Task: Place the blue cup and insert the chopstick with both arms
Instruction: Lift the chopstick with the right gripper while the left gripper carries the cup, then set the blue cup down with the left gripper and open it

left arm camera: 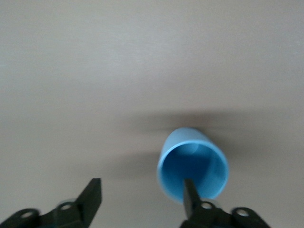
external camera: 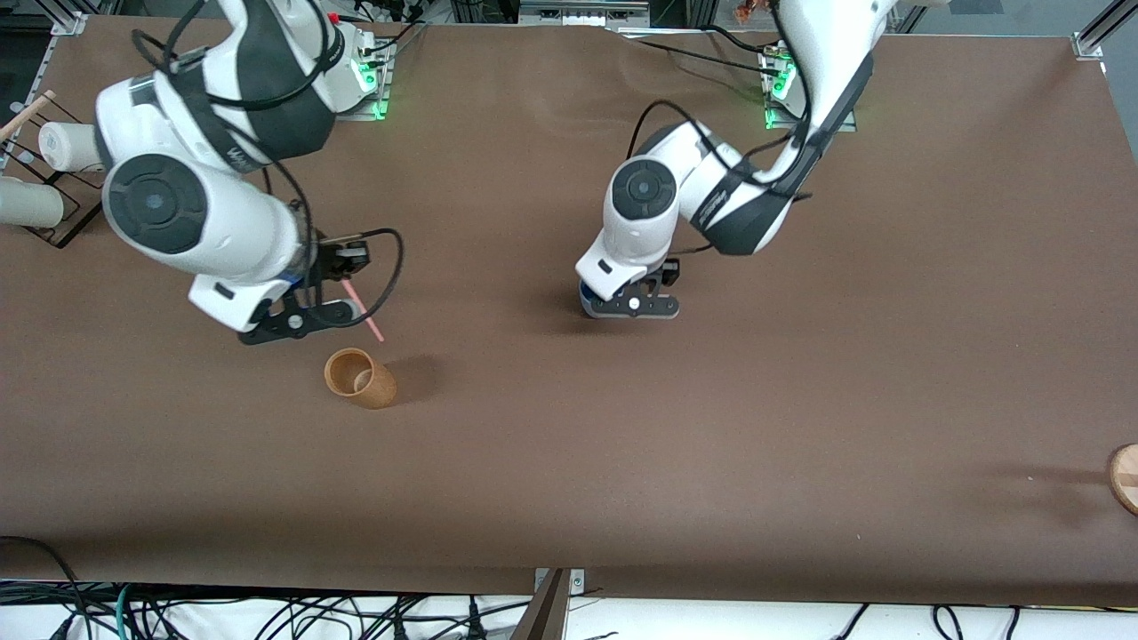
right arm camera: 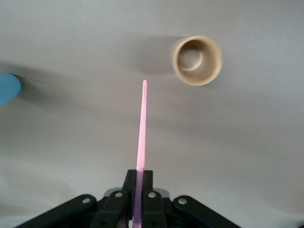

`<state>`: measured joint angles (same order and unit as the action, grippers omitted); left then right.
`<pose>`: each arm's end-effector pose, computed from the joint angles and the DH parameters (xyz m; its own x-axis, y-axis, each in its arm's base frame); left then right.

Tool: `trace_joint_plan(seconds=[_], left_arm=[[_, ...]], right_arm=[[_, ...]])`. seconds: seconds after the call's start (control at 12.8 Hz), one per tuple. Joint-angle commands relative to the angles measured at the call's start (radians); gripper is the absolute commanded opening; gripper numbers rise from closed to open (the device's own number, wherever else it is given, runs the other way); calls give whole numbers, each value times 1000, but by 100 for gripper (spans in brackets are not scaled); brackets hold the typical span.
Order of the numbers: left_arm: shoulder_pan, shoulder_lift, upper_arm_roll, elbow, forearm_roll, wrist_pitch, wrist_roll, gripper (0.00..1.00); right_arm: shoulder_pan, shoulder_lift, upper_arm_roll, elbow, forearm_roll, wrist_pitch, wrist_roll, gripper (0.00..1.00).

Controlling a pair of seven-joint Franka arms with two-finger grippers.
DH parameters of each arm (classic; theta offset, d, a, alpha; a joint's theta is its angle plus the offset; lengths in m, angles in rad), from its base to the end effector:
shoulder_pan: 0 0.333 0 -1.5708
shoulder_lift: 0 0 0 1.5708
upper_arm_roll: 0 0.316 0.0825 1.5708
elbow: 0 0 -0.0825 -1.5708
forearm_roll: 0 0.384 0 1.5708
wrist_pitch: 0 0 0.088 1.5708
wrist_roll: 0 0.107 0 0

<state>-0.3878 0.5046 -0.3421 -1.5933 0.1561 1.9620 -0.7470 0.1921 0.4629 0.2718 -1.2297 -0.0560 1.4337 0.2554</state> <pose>0.5256 -0.4178 0.3455 0.9955 -0.0167 -0.0936 -0.0216 -0.9984 -0.0516 0.6106 0.2557 0.4962 0.9501 0.1878 -0.2491 0.1935 -0.9811 -0.0016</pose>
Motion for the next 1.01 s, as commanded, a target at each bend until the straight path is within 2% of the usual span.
trace_joint_plan(seconds=[0.0, 0.16, 0.31, 0.39, 0.55, 0.7, 0.78, 0.94], left_arm=[[81, -112, -9, -17, 14, -113, 111, 100], [165, -171, -12, -4, -6, -167, 203, 100], [242, -196, -8, 59, -78, -233, 305, 100], [263, -227, 9, 67, -108, -241, 339, 100], [277, -299, 104, 27, -148, -241, 372, 100], [317, -362, 159, -10, -150, -239, 505, 100], [361, -397, 160, -26, -150, -239, 561, 100], [404, -498, 192, -83, -148, -239, 581, 100]], right_arm=[[59, 37, 47, 30, -1, 10, 201, 0], [118, 59, 75, 32, 1, 49, 341, 0], [165, 79, 102, 32, 7, 82, 447, 0], [171, 80, 119, 32, 46, 106, 488, 0], [197, 92, 124, 39, 140, 161, 557, 0], [253, 127, 122, 83, 148, 185, 622, 0], [279, 157, 122, 111, 148, 198, 663, 0], [326, 190, 122, 122, 139, 240, 731, 0]])
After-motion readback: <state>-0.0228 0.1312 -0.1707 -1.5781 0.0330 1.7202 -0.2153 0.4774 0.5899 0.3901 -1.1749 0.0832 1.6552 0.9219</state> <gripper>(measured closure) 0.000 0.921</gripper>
